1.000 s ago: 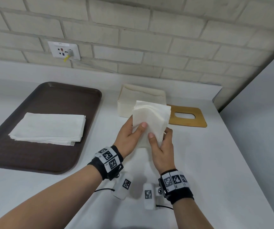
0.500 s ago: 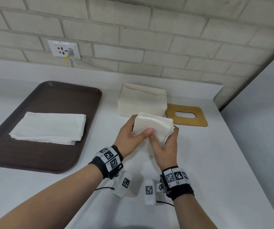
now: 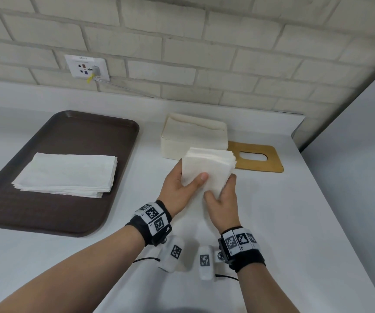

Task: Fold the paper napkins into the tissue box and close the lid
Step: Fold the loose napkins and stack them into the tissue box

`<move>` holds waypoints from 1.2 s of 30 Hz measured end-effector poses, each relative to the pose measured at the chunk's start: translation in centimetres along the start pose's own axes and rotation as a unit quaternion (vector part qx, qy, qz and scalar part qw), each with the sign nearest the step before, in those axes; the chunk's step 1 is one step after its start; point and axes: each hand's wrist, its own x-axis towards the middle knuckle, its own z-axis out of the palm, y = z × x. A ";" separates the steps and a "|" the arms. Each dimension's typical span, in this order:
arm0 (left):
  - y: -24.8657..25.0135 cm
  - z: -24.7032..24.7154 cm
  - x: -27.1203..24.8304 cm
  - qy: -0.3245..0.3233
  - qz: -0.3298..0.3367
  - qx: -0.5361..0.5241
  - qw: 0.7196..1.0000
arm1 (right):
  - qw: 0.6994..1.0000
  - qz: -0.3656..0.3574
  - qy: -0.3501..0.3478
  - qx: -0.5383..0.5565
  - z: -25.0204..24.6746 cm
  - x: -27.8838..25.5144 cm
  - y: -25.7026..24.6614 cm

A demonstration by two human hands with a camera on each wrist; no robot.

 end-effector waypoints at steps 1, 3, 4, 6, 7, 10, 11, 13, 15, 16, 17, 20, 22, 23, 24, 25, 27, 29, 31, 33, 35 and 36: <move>-0.5 -0.1 -0.1 -0.002 -0.009 0.015 1.000 | 1.000 0.010 -0.007 -0.009 0.1 -0.1 0.2; -1.0 -0.2 -0.3 0.003 -0.013 0.028 1.000 | 1.000 0.013 0.000 -0.015 0.3 -0.4 0.5; -0.8 0.0 -0.3 0.012 -0.007 0.022 1.000 | 1.000 0.009 0.011 -0.013 0.3 -0.4 0.5; 0.3 0.3 -0.2 0.033 0.013 -0.001 0.999 | 1.000 -0.002 0.022 -0.007 0.2 -0.4 0.3; 1.0 0.5 -0.1 0.042 0.024 -0.012 0.999 | 1.000 -0.003 0.014 -0.008 0.0 -0.3 0.2; 2.9 0.8 0.6 0.054 0.049 -0.036 0.997 | 0.998 0.012 -0.041 -0.046 -0.6 -0.2 0.5; 3.5 0.8 0.8 0.055 0.056 -0.035 0.996 | 0.996 0.018 -0.064 -0.062 -1.0 -0.2 0.7; 3.8 0.5 1.2 0.050 0.064 -0.017 0.997 | 0.986 0.029 -0.124 -0.109 -1.7 -0.2 1.1; 3.7 0.1 1.5 0.037 0.066 0.002 0.997 | 0.973 0.032 -0.164 -0.157 -2.6 -0.1 1.2; 3.4 -0.1 1.6 0.029 0.064 0.012 0.997 | 0.973 0.025 -0.162 -0.161 -3.0 -0.1 1.0; 3.1 -0.3 1.6 0.018 0.062 0.023 0.998 | 0.978 0.016 -0.149 -0.144 -3.2 0.0 0.6; 2.3 -0.4 1.3 -0.013 0.059 0.064 0.996 | 0.994 0.000 -0.096 -0.047 -2.9 0.9 -0.8; 1.8 -0.1 1.2 -0.019 0.063 0.079 0.995 | 0.998 -0.008 -0.054 -0.016 -2.0 1.3 -1.6; 1.5 0.0 1.2 -0.018 0.065 0.083 0.994 | 0.999 -0.018 -0.032 -0.007 -1.6 1.3 -1.9; 1.2 0.1 1.2 -0.015 0.067 0.089 0.994 | 1.000 -0.028 -0.012 0.002 -1.2 1.2 -2.2; 1.0 0.2 1.1 -0.013 0.069 0.096 0.993 | 0.999 -0.036 0.002 0.010 -0.9 1.0 -2.3; 0.5 0.2 1.0 -0.009 0.075 0.114 0.991 | 0.999 -0.042 0.012 0.015 -0.4 0.5 -2.3; 0.1 0.4 0.8 -0.009 0.070 0.127 0.989 | 0.999 -0.040 0.004 0.026 -0.2 -0.1 -1.8; -0.4 0.5 0.5 -0.009 0.055 0.133 0.990 | 0.999 -0.029 -0.014 0.020 -0.1 -0.5 -1.0; -1.0 0.5 0.2 -0.011 0.034 0.130 0.991 | 0.999 -0.011 -0.036 0.003 0.0 -0.7 -0.2; -1.5 0.5 -0.1 -0.013 0.018 0.118 0.993 | 0.999 -0.002 -0.037 -0.005 0.1 -0.7 0.2; -1.4 0.5 -0.2 -0.010 0.018 0.108 0.994 | 1.000 -0.004 -0.029 -0.007 0.1 -0.6 0.1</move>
